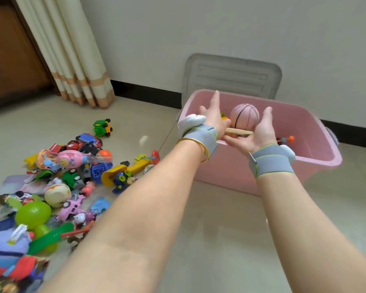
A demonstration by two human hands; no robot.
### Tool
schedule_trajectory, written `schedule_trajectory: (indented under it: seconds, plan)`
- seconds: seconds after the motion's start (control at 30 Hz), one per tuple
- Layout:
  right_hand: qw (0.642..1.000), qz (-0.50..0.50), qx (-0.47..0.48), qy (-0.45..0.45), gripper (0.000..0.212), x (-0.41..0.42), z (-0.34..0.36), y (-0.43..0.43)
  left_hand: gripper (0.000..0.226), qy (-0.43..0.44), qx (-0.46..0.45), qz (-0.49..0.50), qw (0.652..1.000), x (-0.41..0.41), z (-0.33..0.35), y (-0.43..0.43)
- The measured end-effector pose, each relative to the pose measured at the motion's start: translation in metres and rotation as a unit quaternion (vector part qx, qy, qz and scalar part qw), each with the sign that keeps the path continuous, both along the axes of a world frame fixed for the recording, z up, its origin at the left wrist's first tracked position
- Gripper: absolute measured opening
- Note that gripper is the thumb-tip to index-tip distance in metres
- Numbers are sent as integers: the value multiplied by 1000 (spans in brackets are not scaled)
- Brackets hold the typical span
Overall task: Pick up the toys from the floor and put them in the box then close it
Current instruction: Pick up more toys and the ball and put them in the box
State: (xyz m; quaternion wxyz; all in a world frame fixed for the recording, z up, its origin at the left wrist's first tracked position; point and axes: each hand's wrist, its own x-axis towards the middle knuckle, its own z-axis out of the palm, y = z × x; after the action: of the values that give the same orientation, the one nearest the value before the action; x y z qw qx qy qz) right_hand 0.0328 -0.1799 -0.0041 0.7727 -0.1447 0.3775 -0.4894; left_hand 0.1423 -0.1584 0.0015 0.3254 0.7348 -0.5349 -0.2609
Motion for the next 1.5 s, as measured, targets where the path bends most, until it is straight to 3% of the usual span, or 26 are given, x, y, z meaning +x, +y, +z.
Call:
schedule_trajectory:
  seconds: [0.27, 0.33, 0.4, 0.5, 0.57, 0.6, 0.63, 0.7, 0.73, 0.8, 0.9, 1.0, 1.03, 1.1, 1.13, 1.2, 1.27, 1.4, 1.5]
  plan:
    - [995, 31, -38, 89, 56, 19, 10, 28, 56, 52, -81, 41, 995, 38, 6, 33]
    - [987, 61, -78, 124, 32, 30, 7, 45, 46, 74, -86, 50, 992, 54, 6, 53]
    - [973, 105, -128, 164, 12, 43, 2, 67, 37, 62, -61, 47, 995, 71, 2, 74]
    - [923, 215, -179, 265, 22, 67, -24, 108, 31, 39, 45, 36, 998, 103, -18, 113]
    - [844, 325, -210, 372, 21, 81, -52, 139, 28, -12, 145, 15, 989, 119, -36, 142]
    - [780, 392, -242, 424, 15, 85, -67, 156, 27, -43, 193, 1, 980, 126, -43, 156]
    - [698, 468, -279, 464, 14, 88, -82, 176, 28, -74, 241, -19, 968, 133, -49, 172]
    - [500, 601, -367, 505, 58, 93, -113, 216, 25, -120, 327, -61, 935, 146, -58, 204]
    - [426, 627, -401, 515, 75, 93, -125, 234, 24, -137, 357, -75, 921, 151, -62, 215]
    - [336, 628, -460, 530, 90, 92, -145, 264, 26, -161, 397, -83, 900, 159, -71, 234]
    - [240, 614, -515, 548, 79, 95, -169, 284, 23, -168, 456, -101, 868, 165, -82, 258]
    - [228, 602, -516, 565, 56, 101, -171, 284, 29, -233, 514, -148, 812, 165, -87, 285]
    - [242, 602, -512, 562, 54, 105, -168, 286, 35, -263, 530, -158, 790, 166, -91, 301]
    - [312, 611, -491, 537, 54, 108, -159, 286, 54, -317, 550, -168, 754, 166, -100, 321]
    - [324, 622, -488, 520, 56, 107, -155, 289, 65, -323, 566, -170, 740, 167, -107, 330]
    - [302, 627, -512, 504, 67, 102, -146, 294, 75, -335, 574, -187, 723, 163, -113, 342]
    - [268, 607, -554, 503, 79, 94, -147, 300, 68, -366, 560, -219, 710, 157, -114, 349]
    - [332, 604, -505, 520, 92, 85, -151, 293, 55, -357, 537, -223, 731, 146, -126, 353]
    - [360, 589, -490, 532, 79, 74, -154, 281, 51, -321, 533, -220, 751, 141, -126, 349]
